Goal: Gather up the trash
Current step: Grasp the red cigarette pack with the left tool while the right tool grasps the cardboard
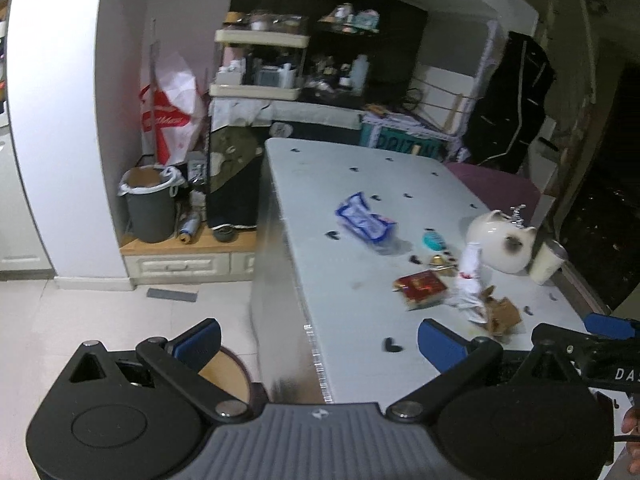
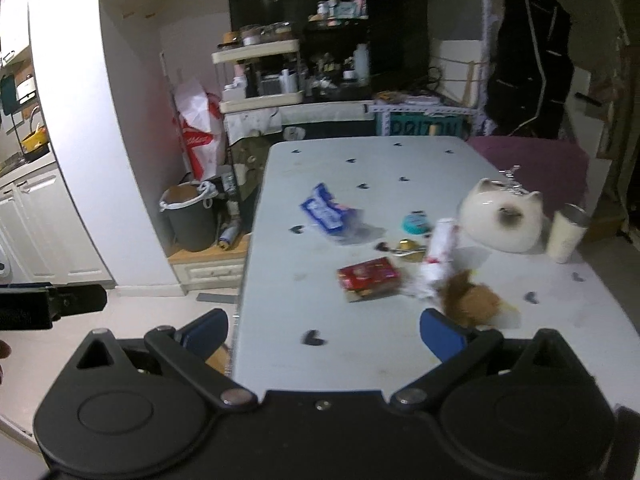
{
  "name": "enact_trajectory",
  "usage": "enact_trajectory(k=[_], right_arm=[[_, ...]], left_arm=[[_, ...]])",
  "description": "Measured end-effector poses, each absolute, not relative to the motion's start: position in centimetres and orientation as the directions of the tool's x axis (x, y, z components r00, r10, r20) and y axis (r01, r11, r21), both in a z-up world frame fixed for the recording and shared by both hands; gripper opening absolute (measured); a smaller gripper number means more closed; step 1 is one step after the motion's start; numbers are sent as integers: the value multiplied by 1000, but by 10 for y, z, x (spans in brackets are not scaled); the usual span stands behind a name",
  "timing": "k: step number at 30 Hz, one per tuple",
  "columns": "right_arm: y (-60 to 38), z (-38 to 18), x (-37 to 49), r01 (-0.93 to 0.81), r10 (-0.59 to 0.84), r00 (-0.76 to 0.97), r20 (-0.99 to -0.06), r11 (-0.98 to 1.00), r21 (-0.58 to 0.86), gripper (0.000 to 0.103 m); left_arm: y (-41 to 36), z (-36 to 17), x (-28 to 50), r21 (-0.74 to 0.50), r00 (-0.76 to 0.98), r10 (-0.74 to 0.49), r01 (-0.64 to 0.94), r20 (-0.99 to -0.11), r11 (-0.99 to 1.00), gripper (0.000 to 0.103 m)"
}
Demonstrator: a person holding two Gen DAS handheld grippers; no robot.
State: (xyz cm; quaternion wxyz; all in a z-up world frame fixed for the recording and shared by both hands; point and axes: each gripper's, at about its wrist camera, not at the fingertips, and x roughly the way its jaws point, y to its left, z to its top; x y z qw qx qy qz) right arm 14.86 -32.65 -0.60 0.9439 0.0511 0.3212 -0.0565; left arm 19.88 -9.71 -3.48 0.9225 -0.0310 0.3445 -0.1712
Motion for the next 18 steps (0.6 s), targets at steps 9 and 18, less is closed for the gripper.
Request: enact_trajectory(k=[9,18], right_arm=[[-405,-23,139,226,-142,789,-597,972,67,103],[-471,-41,150,313,-198,750,-631,947,75,103]], left_arm=[[-170,-47,192,-151,685,-367,356,-630,922,103],[-232,-56,197,-148,635,-439,457,-636,877,103]])
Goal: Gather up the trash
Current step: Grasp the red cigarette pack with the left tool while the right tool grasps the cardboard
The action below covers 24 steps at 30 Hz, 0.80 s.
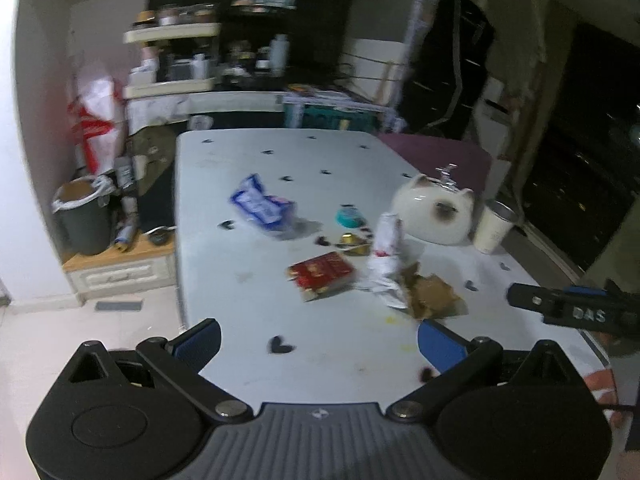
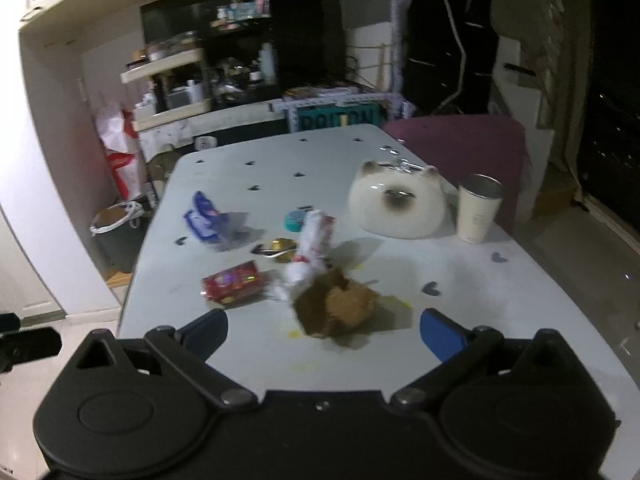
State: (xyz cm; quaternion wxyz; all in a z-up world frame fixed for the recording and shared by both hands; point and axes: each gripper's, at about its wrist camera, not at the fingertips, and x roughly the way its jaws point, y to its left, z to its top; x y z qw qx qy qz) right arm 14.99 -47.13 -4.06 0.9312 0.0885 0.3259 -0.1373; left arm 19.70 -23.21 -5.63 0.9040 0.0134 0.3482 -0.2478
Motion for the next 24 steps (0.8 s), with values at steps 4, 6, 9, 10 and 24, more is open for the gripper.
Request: enact_trajectory(k=[4,6,9,10,24], right_arm=[[-490,-52,164,332,-202,737,-645,940,85,103],[-497,-58,173,334,-188,739,-647,936,110,103],[-504,-71,190,315,-142,752,-644,935,161,103],[-504,-75,196,306,-134,755,-642,937,165,103],[-532,-148,296,519,-140,615,-776,812,265,103]], left_arm=[[-255,-61,209,-120,602,-483,541,-636,832,103],[-264,-65,219,-115,578,-514,587,-633,801,103],[-279,-74,238,-84,556,-545,648,-627,757,103],[-284,-77,244,-80,546,-557,666,-626,742,103],[-314,-128,334,0,469,-567,771,-678,637,103]])
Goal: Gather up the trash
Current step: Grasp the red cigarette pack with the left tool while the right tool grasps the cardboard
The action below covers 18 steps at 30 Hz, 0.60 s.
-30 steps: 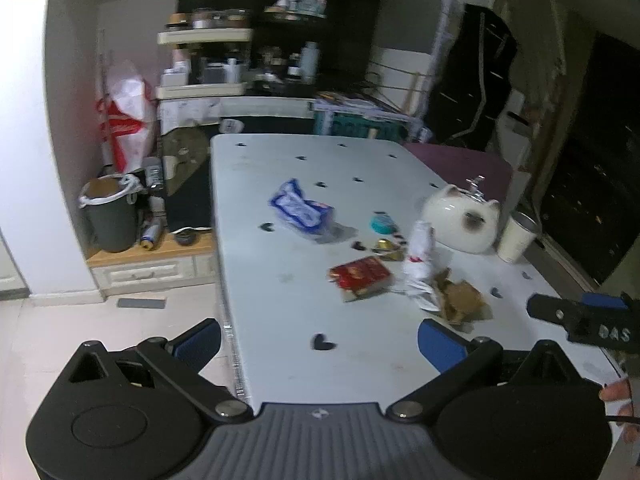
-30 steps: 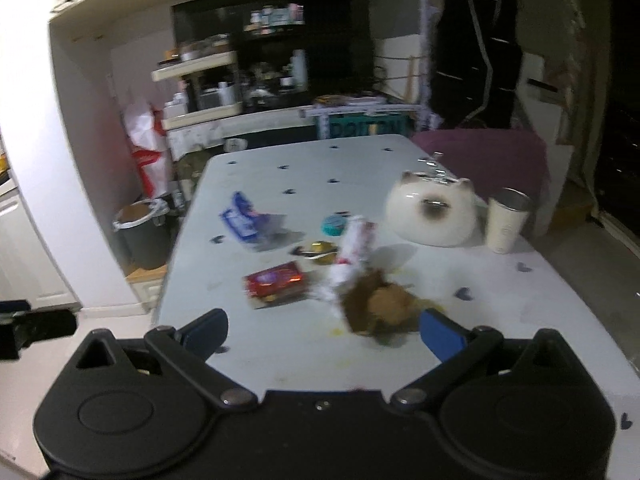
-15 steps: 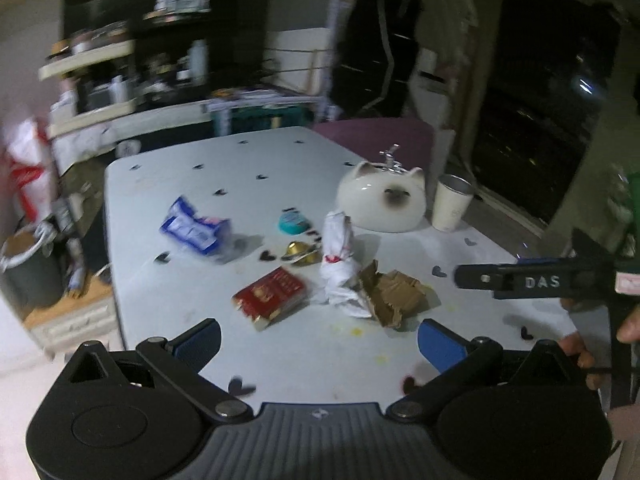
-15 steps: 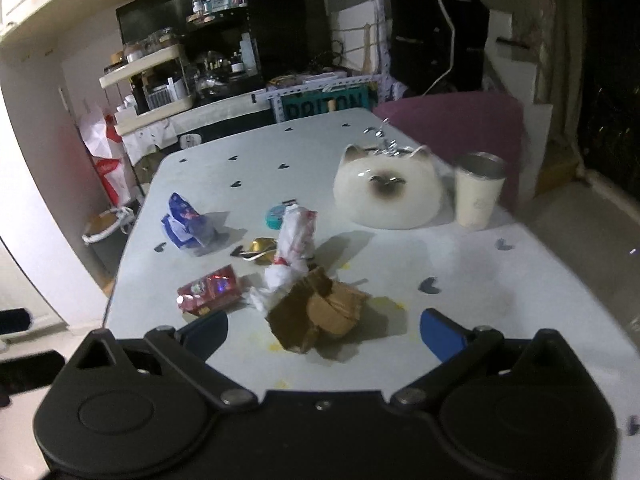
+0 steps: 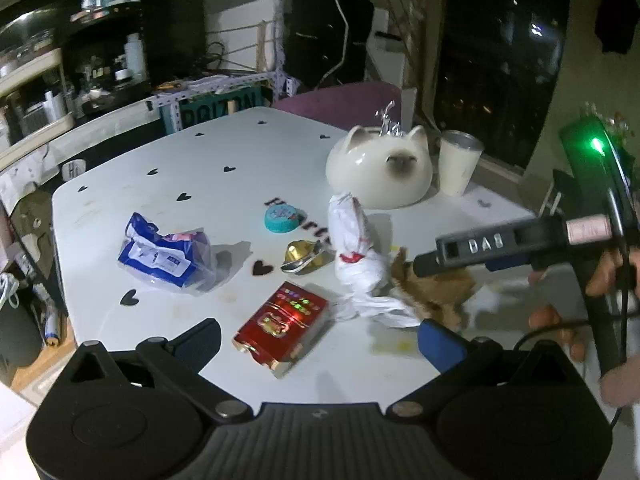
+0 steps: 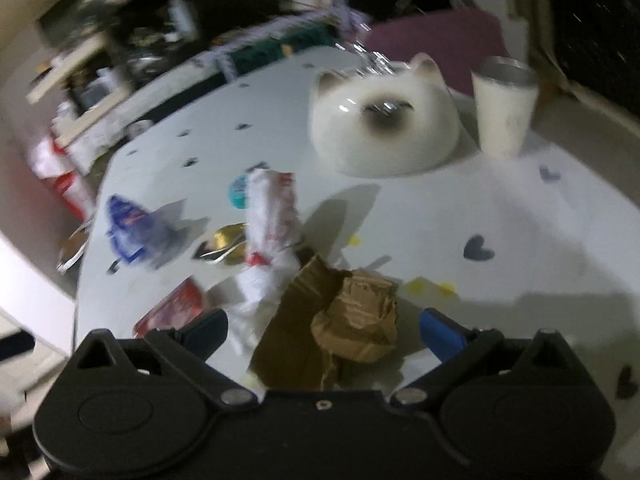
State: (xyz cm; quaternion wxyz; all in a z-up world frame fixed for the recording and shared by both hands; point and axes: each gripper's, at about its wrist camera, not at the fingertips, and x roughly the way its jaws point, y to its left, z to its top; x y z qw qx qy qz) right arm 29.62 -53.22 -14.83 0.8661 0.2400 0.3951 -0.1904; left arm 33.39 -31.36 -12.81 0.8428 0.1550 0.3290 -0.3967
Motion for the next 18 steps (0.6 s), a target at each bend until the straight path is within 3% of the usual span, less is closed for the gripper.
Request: enact_trajectory(k=[11,13,18], right_arm=[[-534,-184,337,577,-177,448,-876,806,132,102],[-537,-186,331,585,-174,449,-877,798,141,87],[-540,-184,315,574,-163,461,-872,804,153,72]], left_arm=[[-332,-170,388,77,406,-550,848,-729,524,103],[-338,-177,396,91,392,-548,864,-739,495,102],[-357,-200,413,111,342,-521,899,-782,423,93]])
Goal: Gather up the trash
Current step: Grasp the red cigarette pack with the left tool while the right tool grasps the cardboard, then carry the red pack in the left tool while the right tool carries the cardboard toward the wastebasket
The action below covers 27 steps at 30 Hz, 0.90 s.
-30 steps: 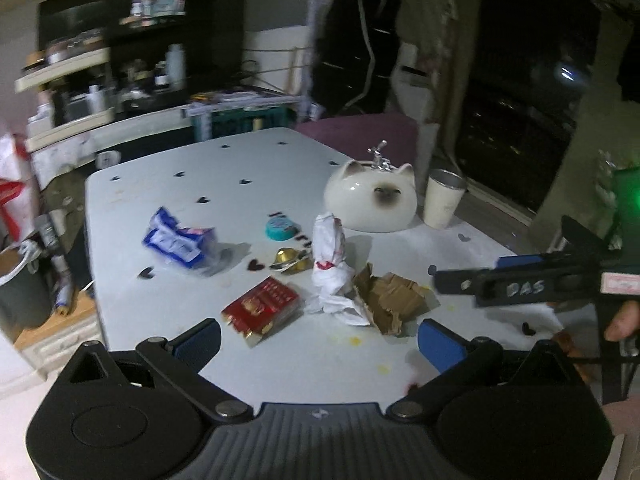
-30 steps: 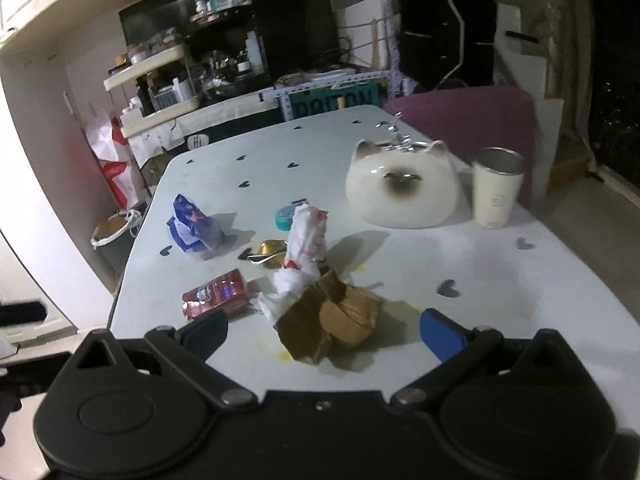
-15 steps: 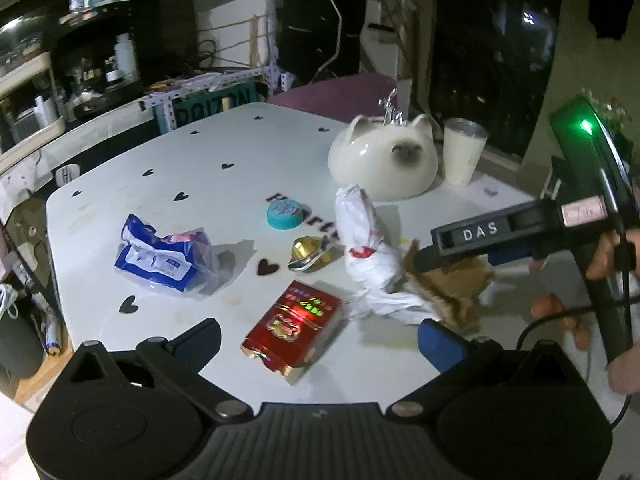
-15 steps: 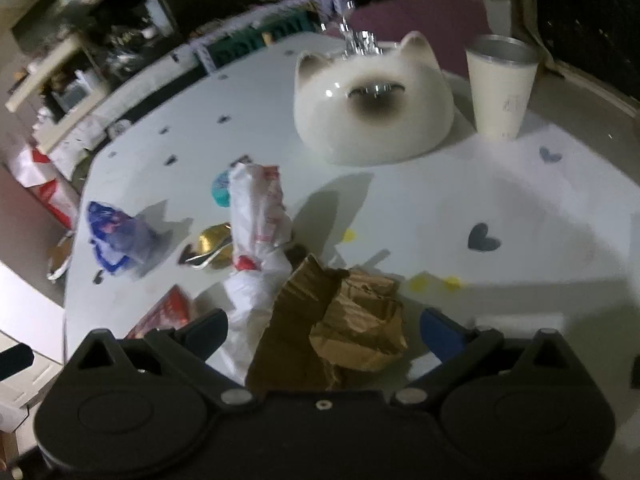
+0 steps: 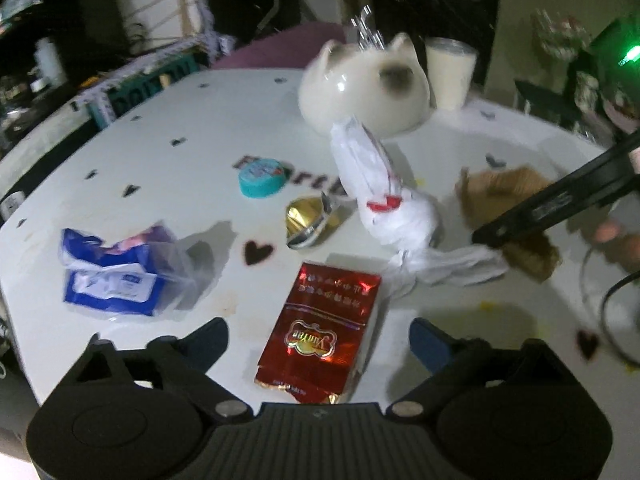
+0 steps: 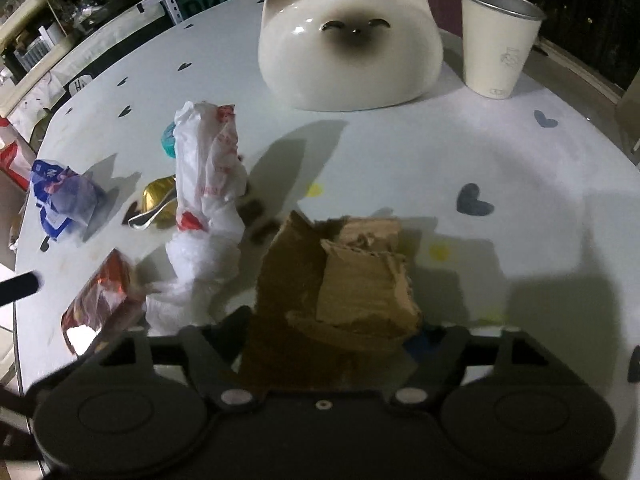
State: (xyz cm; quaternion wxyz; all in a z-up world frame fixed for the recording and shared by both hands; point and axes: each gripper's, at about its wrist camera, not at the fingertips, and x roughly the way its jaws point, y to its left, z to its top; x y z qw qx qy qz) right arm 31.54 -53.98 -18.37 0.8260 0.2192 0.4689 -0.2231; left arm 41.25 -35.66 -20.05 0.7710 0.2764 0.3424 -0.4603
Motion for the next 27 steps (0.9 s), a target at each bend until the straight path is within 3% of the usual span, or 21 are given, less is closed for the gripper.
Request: enact_trajectory(k=[4,6,8,11,27], right_arm=[[-536,-176,307,551,-171,470,-866,823,136,59],[-534,-175,303,544,-159,468,-869,827,142,58],[-532,-174,297,539,-157,469,-869,831,141,57],[-529,-173,287,536,-163,473,-866,834,135,56],[-487,-135,237,438,-189,550,-814,895,88,55]], left_arm=[[-367,-216,422,111,320,-498,908,-806,404,85],[-371,-221,425,94,303,-488,909,-819,406,80],[-370,-222,427,56,289,-504,902,-814,427,68],[-369,-221,423,43,317,-494,871,-810,489,62],[-313,-179,340,-111,390,-468,662,-793,741,54]])
